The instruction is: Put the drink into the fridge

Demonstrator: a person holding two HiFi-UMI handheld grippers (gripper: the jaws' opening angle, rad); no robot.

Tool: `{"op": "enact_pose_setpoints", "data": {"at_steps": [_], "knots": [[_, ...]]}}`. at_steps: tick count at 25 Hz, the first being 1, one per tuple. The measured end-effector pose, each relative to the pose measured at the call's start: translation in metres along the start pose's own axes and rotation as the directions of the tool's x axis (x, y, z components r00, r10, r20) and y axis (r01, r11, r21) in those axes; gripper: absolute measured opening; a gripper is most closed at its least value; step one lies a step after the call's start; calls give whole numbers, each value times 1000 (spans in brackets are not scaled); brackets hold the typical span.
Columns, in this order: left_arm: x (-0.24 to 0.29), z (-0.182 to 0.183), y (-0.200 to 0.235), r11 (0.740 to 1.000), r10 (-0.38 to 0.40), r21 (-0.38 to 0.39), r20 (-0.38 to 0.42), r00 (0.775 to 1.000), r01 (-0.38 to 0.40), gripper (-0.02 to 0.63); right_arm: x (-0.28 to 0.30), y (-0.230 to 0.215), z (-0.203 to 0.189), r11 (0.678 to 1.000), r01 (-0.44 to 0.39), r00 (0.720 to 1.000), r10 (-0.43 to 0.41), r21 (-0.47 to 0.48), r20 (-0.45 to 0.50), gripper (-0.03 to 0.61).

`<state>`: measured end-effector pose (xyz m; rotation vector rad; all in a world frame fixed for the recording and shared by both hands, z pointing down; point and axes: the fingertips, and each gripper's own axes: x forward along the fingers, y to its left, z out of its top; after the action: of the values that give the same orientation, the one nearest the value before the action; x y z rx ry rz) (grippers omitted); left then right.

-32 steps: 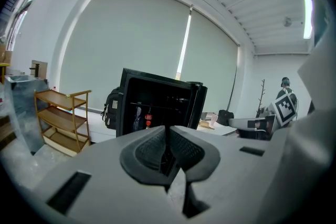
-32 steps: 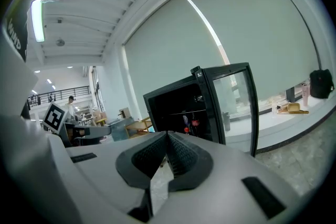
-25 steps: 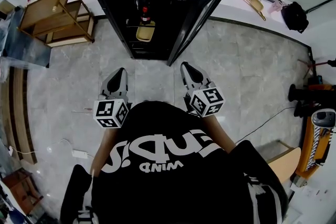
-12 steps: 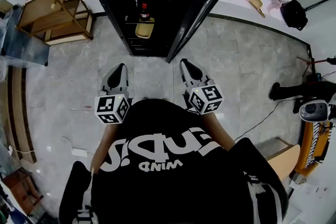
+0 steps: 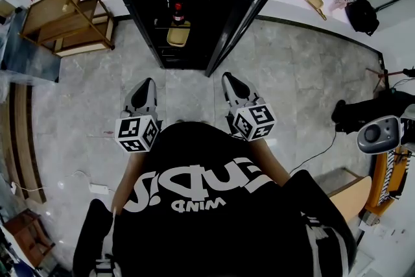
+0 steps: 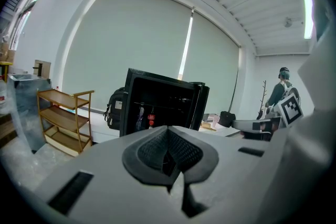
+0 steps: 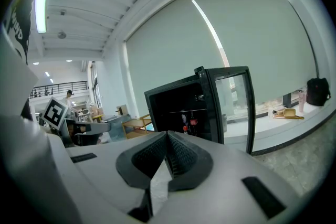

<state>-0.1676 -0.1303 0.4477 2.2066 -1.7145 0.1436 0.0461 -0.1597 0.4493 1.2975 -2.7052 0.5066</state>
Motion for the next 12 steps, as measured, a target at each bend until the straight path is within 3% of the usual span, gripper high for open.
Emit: {"op": "enact_pose_setpoints", "data": {"at_steps": [12], "knots": [[-6, -5, -3, 1000, 3, 15, -14, 1000, -2, 8, -6, 0, 0, 1000, 6, 1000, -6, 21, 7, 25]]}}
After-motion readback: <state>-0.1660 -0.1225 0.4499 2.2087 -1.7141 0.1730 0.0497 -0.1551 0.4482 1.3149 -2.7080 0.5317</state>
